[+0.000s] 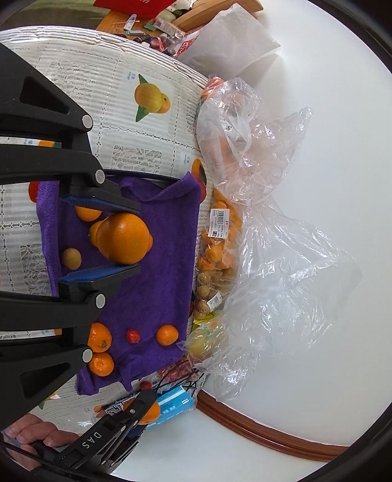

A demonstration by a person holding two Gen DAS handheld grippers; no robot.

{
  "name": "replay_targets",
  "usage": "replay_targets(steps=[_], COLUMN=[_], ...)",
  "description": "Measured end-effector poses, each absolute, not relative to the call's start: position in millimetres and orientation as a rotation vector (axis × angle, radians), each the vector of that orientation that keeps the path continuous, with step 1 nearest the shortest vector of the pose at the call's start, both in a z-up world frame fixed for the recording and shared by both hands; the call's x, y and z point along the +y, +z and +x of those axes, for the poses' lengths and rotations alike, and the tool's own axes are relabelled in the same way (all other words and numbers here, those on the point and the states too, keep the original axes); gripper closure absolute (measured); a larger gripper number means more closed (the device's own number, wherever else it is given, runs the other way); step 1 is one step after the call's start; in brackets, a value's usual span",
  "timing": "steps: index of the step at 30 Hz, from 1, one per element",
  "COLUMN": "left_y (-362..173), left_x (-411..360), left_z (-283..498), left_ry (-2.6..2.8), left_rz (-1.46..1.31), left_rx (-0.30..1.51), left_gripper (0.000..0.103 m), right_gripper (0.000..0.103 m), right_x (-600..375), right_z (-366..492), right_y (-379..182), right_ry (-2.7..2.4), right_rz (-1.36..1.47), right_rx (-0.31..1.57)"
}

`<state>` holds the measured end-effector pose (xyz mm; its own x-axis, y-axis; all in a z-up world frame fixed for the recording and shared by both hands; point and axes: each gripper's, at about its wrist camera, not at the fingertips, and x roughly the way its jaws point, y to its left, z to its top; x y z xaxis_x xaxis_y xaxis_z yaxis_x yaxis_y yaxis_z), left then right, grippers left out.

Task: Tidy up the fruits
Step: 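Lower both oranges onto the towel and open both grippers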

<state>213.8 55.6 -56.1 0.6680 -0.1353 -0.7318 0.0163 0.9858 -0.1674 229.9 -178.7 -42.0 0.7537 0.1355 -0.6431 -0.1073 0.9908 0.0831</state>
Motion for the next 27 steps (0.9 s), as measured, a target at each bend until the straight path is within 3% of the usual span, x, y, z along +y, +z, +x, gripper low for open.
replay_targets(steps=[27], left_y=[-109.0], left_x=[44.4], left_z=[269.5], left_ry=[-0.088], left_rz=[-0.135], left_rx=[0.981], left_gripper=[0.072], right_gripper=[0.062], right_x=[-179.3], right_z=[276.3], right_y=[-111.6], right_ry=[0.147], right_rz=[0.074], right_rx=[0.857])
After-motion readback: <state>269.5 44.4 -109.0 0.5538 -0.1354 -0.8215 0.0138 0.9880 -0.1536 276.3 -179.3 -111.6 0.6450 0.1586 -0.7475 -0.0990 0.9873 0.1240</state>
